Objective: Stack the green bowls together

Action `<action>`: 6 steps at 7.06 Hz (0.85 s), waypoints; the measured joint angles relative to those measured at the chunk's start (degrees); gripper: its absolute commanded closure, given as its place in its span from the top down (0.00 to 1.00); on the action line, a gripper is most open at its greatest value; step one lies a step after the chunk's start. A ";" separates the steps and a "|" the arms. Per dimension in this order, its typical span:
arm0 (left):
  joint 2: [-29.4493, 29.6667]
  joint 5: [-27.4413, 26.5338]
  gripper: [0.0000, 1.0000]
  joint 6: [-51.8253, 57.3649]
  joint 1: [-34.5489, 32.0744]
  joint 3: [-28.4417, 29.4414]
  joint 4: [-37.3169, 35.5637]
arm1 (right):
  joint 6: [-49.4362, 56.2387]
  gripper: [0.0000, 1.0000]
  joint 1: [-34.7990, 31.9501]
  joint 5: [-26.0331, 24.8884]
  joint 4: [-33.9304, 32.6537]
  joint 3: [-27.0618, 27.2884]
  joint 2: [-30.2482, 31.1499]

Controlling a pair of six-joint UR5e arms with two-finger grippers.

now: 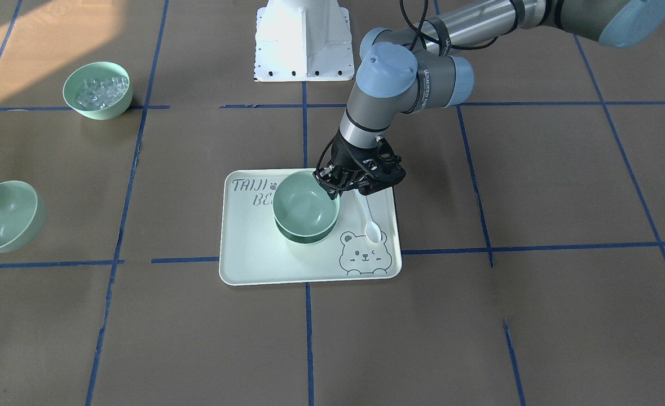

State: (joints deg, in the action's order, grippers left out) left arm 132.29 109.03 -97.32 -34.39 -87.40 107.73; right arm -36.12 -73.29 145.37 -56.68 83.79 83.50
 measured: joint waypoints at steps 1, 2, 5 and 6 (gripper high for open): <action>-0.08 -1.07 1.00 0.07 -0.06 0.38 1.67 | -0.02 0.00 0.01 -0.02 0.00 0.33 -0.03; -0.22 -1.48 1.00 0.33 -0.37 0.43 2.41 | -0.68 0.00 0.08 -0.05 -0.03 1.03 -0.13; -1.01 0.82 1.00 5.97 -3.71 -1.23 -1.51 | -12.60 0.00 2.34 0.66 -0.17 5.97 -3.36; -2.19 2.06 1.00 10.26 -5.28 -3.87 -5.05 | -17.77 0.00 4.69 0.58 -0.18 7.56 -5.33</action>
State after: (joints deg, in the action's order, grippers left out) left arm 130.10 111.09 -87.06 -39.67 -91.27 102.69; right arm -53.89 -68.60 145.95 -56.86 91.35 78.17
